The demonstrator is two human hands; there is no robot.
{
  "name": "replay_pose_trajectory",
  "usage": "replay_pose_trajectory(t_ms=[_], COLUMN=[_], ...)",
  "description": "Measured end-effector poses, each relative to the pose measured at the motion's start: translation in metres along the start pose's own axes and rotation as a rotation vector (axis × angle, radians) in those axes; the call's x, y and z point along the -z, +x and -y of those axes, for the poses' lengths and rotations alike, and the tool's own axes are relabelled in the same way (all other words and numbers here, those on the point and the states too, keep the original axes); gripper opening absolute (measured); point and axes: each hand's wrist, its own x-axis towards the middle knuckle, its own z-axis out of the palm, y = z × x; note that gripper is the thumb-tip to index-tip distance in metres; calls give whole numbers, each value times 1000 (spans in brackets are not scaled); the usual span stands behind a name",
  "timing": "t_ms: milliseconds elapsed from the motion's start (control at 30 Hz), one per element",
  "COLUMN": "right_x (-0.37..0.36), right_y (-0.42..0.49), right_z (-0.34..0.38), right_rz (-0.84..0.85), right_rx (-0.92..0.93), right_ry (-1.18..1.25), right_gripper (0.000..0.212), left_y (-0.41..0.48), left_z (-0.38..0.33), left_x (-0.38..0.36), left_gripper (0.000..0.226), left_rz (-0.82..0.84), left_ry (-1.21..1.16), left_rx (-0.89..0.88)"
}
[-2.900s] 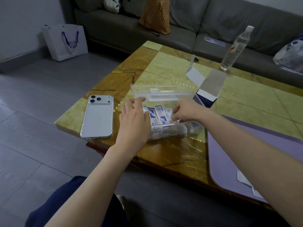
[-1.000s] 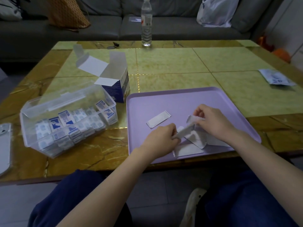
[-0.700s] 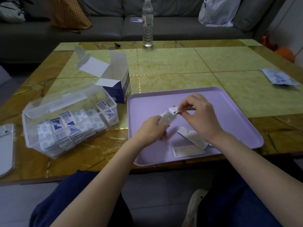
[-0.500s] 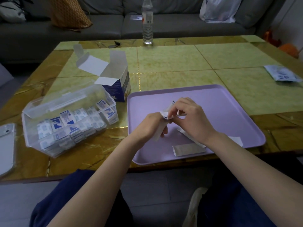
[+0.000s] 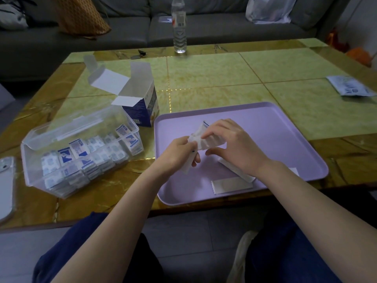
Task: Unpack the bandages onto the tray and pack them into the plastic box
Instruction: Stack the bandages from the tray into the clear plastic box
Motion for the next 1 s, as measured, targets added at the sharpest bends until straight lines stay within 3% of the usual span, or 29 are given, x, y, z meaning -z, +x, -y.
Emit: replay_pose_trajectory(t_ms=[200,367,433,667,833,1000], right_x=[2,4,5,13,13,1], right_y=[0,-2,-4,1,-7,-9], right_z=[-2,-1,-1,-2,4,9], right_rz=[14,36,34,-165,110,228], right_rx=[-123,-127,-130,-198,-257,-354], right_ry=[36,77,78,35,-9,-93], right_gripper=[34,14,16,9,7,36], left_y=[1,2,2,5,8,7], left_z=[6,11,12,15,18,22], left_x=[0,2,1,4,3,-2], left_gripper=[17,18,19,12,15,14], left_rz=[-13,-31,-29,-82,-148,-121], left_ry=[117,159,161,255,492,676], left_rx=[-39,-66,-65,-96,-158,-228])
